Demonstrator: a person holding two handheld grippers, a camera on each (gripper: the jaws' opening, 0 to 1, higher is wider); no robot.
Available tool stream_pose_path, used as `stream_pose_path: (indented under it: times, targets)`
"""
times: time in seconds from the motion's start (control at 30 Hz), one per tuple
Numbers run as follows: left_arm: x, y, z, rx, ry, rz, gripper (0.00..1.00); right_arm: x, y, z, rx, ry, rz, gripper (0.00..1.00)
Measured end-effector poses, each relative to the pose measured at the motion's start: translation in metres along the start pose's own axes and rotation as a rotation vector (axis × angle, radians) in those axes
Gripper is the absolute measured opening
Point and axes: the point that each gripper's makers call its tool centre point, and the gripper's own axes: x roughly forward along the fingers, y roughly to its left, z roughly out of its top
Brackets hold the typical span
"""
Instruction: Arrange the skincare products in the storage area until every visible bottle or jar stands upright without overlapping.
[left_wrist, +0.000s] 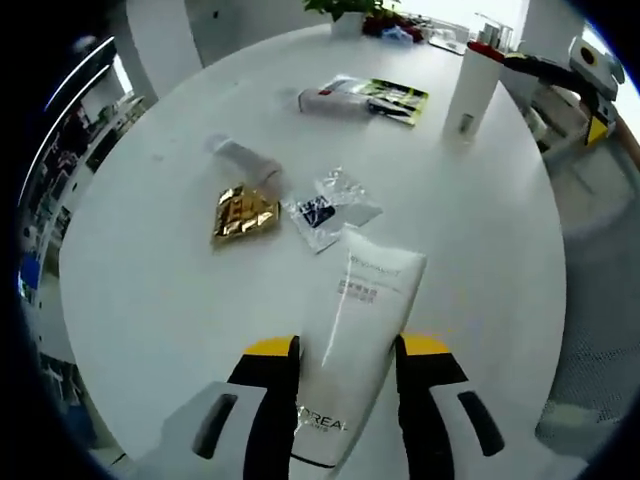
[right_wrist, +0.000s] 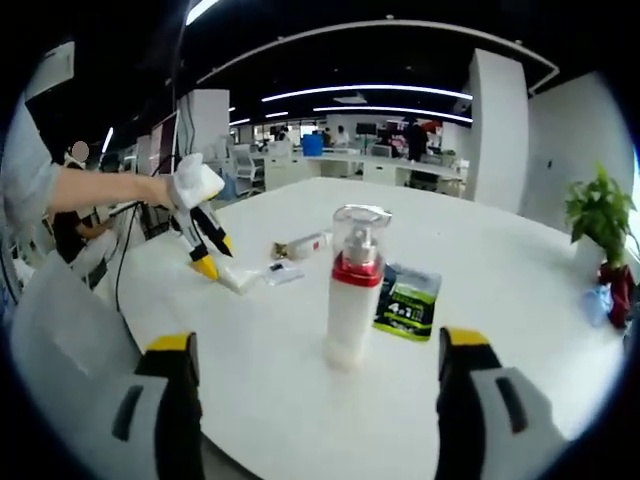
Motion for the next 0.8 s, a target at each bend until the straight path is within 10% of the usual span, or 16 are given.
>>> stream_pose_path:
  times: [0.8]
  targets:
    - [-0.022, -0.019, 0.027, -0.008, -0.104, 0.027, 0.28, 0.000, 0.003, -0.001, -0.019, 0.008, 0.011, 1.00]
